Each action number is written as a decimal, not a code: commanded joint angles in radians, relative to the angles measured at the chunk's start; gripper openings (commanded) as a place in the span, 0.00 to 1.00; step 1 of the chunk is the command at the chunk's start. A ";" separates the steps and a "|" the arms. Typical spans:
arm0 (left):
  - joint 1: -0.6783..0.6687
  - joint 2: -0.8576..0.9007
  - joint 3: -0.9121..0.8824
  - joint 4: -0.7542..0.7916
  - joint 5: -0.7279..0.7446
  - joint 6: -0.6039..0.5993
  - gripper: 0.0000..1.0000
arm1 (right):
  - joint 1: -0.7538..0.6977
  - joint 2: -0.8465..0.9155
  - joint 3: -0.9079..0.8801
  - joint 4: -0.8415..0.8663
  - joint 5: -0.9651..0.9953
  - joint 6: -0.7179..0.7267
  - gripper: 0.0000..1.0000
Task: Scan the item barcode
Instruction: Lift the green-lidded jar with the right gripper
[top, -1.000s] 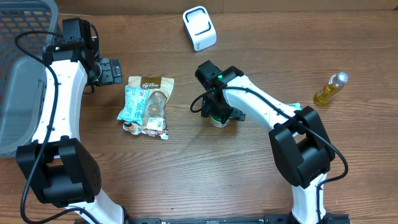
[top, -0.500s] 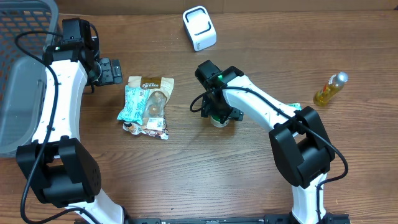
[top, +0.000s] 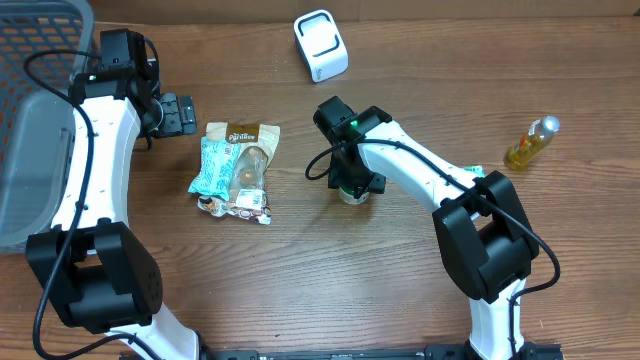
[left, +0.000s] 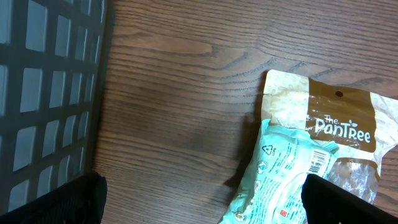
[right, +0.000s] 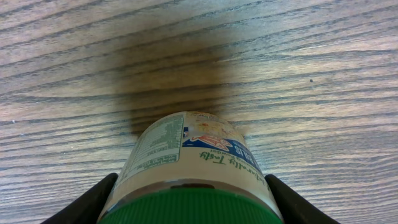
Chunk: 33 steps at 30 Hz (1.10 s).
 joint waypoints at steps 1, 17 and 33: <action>-0.007 -0.019 0.018 0.000 0.005 0.019 1.00 | -0.007 0.000 -0.005 0.006 -0.002 0.004 0.58; -0.007 -0.019 0.018 0.000 0.005 0.019 1.00 | -0.007 0.000 -0.005 0.023 -0.003 -0.013 0.58; -0.007 -0.019 0.018 0.000 0.005 0.019 1.00 | -0.053 -0.003 0.109 -0.216 -0.252 -0.068 0.54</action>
